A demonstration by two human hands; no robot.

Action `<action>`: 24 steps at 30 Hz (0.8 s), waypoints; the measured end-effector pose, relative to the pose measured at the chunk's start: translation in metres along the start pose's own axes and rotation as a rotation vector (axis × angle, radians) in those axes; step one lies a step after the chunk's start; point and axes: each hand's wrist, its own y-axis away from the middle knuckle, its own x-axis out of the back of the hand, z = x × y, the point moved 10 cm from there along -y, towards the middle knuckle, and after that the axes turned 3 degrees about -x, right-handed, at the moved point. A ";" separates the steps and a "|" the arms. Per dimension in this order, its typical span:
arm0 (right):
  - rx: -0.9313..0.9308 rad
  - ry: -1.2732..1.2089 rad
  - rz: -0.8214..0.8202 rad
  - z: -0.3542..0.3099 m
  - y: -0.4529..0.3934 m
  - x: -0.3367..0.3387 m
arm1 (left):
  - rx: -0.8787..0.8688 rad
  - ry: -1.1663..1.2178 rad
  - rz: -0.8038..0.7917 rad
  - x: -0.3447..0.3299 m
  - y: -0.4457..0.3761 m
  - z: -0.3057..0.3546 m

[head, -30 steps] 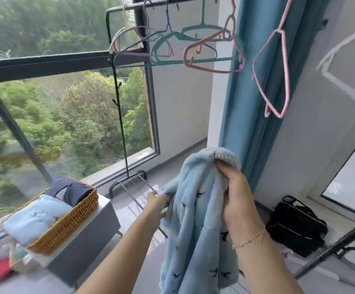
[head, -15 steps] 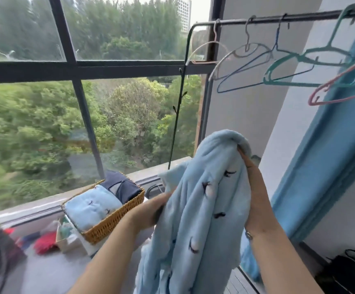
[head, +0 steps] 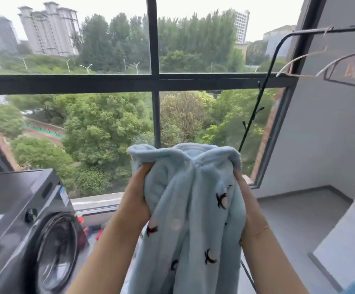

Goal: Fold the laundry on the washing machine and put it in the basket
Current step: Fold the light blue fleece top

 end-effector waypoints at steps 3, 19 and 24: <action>-0.169 0.218 -0.039 0.056 -0.035 -0.023 | -0.086 0.114 0.130 0.050 -0.010 0.046; -0.337 0.365 -0.408 0.217 -0.179 -0.181 | -0.284 0.076 0.655 0.260 -0.053 0.187; -0.442 -0.014 -0.498 0.235 -0.219 -0.237 | -0.230 -0.030 0.717 0.304 -0.069 0.221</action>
